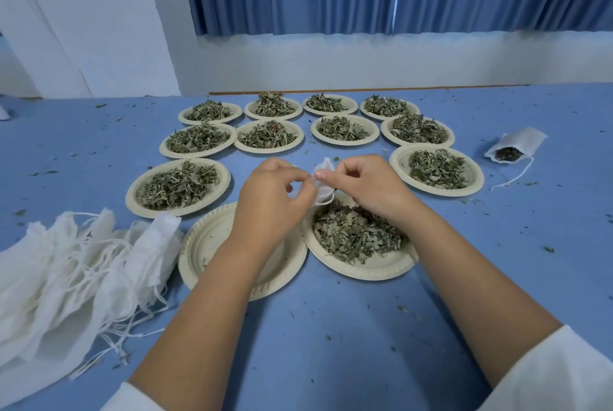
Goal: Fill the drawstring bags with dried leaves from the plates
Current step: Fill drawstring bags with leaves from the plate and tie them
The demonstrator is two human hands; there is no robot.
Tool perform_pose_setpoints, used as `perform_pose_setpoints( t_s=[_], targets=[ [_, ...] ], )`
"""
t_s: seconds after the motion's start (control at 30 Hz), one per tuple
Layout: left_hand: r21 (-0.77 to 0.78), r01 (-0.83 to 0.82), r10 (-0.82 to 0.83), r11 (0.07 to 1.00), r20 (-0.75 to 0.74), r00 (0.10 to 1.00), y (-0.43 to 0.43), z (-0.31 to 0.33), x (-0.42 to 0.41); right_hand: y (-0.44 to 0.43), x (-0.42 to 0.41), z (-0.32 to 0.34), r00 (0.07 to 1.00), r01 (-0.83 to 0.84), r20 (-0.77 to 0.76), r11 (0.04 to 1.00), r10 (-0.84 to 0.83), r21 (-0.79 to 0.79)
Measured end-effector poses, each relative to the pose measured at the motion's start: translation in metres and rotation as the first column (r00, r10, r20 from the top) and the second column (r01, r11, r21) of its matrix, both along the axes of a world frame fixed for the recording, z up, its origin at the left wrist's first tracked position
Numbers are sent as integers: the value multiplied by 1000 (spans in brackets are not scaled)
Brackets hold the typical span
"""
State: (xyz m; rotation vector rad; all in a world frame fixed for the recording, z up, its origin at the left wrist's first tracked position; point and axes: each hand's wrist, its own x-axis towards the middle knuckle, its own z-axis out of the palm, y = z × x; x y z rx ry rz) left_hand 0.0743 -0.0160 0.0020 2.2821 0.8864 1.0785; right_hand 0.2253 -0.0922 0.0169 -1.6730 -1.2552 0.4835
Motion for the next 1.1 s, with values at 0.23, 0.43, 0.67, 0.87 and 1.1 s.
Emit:
perform_pose_setpoints(
  t_s=[0.23,0.43,0.67,0.87,1.1],
  targets=[
    [71,-123,118,990,70,991,3,-1,2,-13,11,9,919,-61,362,963,157,-261],
    [290,-148,136,945,62,989,3,-3,3,-24,13,14,814,-42,464,833,349,-552],
    [261,-64,69,963,-8,998,4,-11,7,-19,6,5,791,0,536,877,294,-481],
    [135,-70,66,988,31,997,7,-13,9,-18,2,2,770,-64,530,869,355,-490],
    [54,-76,71,996,84,994,8,-12,9,-16,2,-1,795,-51,522,891,311,-452]
  ],
)
